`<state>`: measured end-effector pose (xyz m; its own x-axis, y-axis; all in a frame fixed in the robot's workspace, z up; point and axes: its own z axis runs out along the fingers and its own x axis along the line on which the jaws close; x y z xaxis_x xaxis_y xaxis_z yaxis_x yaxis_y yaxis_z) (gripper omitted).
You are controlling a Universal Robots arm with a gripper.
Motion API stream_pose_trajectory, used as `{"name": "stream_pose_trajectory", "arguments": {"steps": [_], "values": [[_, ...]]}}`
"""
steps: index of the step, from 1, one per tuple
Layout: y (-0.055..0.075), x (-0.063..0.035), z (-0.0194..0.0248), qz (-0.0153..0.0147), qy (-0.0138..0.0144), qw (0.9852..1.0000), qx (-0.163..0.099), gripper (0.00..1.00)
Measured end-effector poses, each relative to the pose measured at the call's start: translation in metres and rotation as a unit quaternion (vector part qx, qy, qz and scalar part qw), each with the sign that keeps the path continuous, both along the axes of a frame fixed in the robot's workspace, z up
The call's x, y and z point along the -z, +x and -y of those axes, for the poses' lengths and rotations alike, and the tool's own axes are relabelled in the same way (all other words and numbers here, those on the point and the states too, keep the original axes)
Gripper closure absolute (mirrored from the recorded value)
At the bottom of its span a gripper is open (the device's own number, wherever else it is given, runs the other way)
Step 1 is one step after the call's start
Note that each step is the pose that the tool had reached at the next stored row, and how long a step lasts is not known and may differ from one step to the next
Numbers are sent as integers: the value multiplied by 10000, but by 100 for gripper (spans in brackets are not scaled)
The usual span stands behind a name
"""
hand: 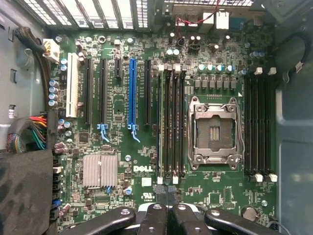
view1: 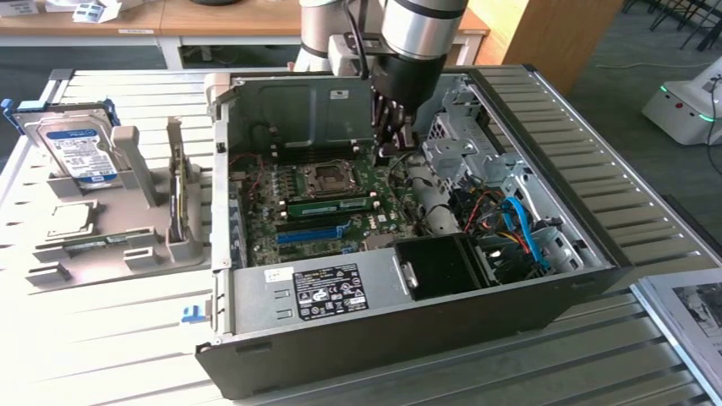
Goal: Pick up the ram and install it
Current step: 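Press down the ram until it locks into place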
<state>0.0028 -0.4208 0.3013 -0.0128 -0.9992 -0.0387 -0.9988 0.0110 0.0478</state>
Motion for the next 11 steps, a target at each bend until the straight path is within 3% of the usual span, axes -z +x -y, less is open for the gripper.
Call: {"name": "stream_pose_trajectory", "arguments": {"steps": [11], "values": [[0, 69, 0, 0, 0, 10000, 0, 90]]}}
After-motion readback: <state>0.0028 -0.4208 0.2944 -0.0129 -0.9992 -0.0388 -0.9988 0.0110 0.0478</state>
